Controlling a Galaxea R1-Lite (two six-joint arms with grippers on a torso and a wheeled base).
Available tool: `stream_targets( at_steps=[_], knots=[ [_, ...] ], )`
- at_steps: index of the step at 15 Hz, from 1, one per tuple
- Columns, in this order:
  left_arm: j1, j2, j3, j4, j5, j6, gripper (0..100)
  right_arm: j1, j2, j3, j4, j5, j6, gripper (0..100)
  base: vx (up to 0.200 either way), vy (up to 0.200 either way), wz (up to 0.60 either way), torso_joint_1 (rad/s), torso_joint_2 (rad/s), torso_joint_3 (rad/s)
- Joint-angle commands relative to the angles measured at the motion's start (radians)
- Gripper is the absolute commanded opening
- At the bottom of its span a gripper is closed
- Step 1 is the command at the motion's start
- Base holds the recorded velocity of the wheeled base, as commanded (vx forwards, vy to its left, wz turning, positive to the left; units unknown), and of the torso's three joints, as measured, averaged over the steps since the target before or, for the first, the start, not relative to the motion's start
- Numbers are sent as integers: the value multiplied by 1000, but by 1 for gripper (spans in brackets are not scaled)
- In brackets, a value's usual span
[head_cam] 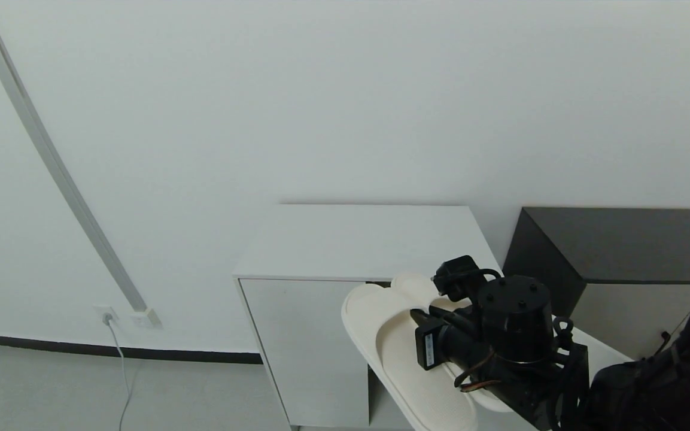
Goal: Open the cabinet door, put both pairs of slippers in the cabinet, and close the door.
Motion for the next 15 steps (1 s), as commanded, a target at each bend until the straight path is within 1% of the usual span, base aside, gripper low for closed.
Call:
stream_targets(
  at_steps=[1,5,9,12,15],
  knots=[
    [1,1,0,0,0,0,0,0,2,0,0,0,0,0,0,0,0,0,0,0],
    [1,1,0,0,0,0,0,-2,2,3,-2,0,2,0,0,0,0,0,0,0],
    [1,1,0,0,0,-2,0,-7,0,32,-2,2,0,0,-200,0,0,5,6,-1],
    [1,1,0,0,0,-2,0,-7,3,65,-49,9,-46,0,0,0,0,0,0,0],
    [1,1,0,0,0,-2,0,-7,15,74,-84,12,-50,0,0,0,0,0,0,0]
  ],
)
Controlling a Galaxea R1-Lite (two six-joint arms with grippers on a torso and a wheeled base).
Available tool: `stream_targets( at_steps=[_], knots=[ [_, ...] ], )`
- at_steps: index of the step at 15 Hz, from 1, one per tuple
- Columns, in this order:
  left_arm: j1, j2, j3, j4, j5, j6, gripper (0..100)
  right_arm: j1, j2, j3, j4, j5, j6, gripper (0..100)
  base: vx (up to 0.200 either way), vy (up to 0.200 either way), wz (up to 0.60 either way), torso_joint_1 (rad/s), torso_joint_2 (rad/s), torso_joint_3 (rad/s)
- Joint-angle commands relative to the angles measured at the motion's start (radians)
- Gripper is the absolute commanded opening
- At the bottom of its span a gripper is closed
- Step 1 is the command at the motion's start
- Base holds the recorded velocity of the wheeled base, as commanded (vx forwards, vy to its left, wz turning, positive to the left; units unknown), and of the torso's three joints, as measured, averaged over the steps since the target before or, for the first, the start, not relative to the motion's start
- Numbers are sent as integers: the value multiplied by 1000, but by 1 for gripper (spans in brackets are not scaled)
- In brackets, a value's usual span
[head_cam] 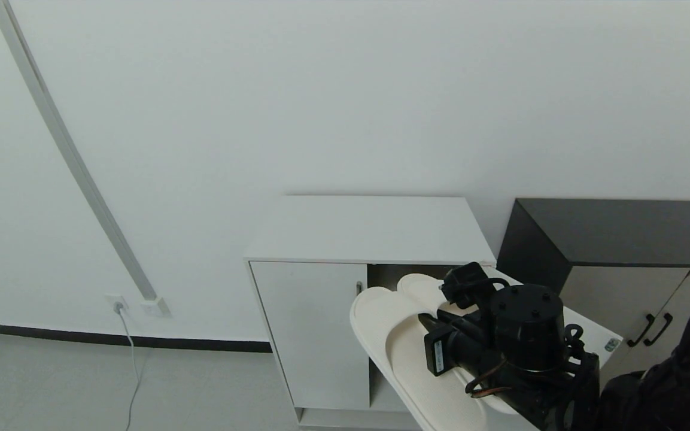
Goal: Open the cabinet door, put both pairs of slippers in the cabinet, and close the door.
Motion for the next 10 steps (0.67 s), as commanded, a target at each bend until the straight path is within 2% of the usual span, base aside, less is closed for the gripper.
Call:
stream_targets(
  at_steps=[1,2,3,10],
  knots=[
    [0,1,0,0,0,0,0,2,9,4,0,2,1,0,0,0,0,0,0,0],
    [0,1,0,0,0,0,0,2,10,8,0,2,-1,0,0,0,0,0,0,0],
    [0,1,0,0,0,0,0,2,10,11,0,6,1,0,0,0,-600,2,2,2],
    [0,1,0,0,0,0,0,4,10,19,-1,12,-8,0,0,0,0,0,0,0]
  ],
)
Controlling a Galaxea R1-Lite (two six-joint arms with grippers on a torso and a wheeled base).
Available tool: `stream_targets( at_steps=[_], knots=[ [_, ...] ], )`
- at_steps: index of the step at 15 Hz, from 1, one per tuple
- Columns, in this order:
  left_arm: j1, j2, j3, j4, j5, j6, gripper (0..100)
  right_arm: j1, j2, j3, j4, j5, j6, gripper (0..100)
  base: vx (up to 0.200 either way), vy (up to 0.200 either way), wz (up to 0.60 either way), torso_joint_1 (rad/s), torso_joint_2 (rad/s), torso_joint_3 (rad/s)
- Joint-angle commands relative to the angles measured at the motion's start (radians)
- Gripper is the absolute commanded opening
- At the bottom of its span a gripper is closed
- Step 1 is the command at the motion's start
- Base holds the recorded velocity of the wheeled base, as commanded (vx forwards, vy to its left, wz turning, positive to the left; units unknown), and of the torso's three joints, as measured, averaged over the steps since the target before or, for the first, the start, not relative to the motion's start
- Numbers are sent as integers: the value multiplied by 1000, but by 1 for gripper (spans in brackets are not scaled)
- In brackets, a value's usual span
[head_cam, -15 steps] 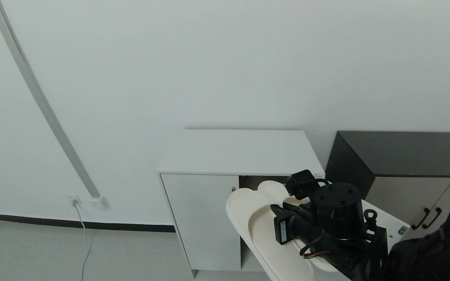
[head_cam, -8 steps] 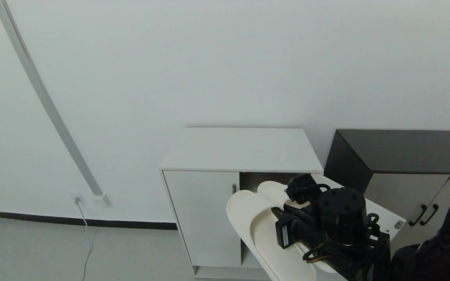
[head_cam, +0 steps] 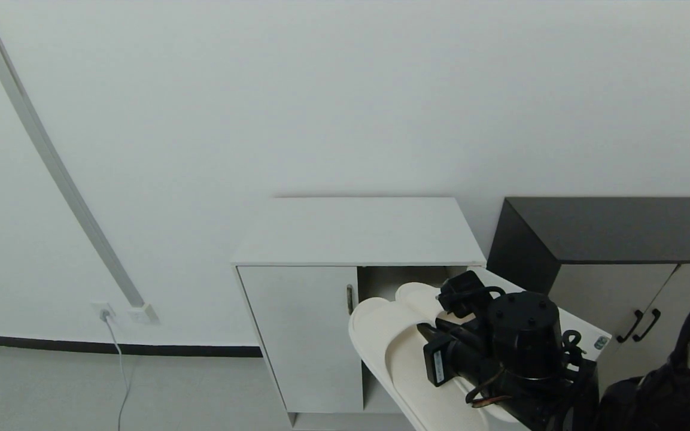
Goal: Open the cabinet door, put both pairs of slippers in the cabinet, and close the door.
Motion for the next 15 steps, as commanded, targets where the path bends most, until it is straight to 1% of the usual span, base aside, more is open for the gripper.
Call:
stream_targets(
  at_steps=[1,11,15],
  knots=[
    [0,1,0,0,0,0,0,2,1,1,-2,0,-1,0,0,0,0,0,0,0],
    [0,1,0,0,0,0,0,4,21,2,-26,2,-1,0,0,0,0,0,0,0],
    [0,1,0,0,0,0,0,4,27,13,-34,2,-11,0,0,0,0,-128,281,152]
  ],
)
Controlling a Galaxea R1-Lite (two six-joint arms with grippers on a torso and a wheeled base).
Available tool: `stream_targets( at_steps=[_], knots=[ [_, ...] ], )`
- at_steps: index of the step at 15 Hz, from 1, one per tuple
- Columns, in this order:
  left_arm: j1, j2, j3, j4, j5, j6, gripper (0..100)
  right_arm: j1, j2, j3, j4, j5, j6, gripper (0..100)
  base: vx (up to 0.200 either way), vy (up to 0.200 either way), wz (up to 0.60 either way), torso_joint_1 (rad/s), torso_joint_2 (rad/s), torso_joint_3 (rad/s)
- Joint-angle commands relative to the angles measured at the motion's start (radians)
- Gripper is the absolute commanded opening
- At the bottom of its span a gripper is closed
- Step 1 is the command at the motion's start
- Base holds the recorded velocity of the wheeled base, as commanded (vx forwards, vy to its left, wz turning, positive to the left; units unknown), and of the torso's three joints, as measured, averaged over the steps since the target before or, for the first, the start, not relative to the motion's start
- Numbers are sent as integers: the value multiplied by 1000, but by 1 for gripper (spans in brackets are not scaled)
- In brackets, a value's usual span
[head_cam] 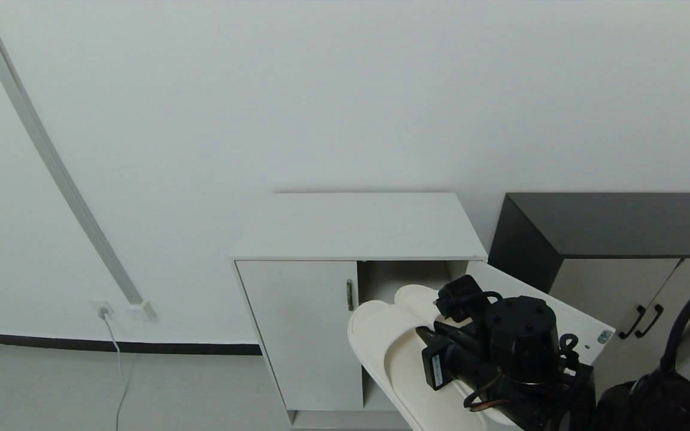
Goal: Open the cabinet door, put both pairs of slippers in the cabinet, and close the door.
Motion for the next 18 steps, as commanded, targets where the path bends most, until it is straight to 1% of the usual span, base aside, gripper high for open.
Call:
stream_targets(
  at_steps=[1,11,18],
  knots=[
    [0,1,0,0,0,0,0,0,5,3,-6,0,0,0,0,0,0,-149,344,183],
    [0,1,0,0,0,0,0,0,10,9,-28,0,-3,0,0,0,0,-161,370,208],
    [0,1,0,0,0,0,0,1,13,17,-48,0,-16,0,0,0,0,-223,534,309]
  ],
)
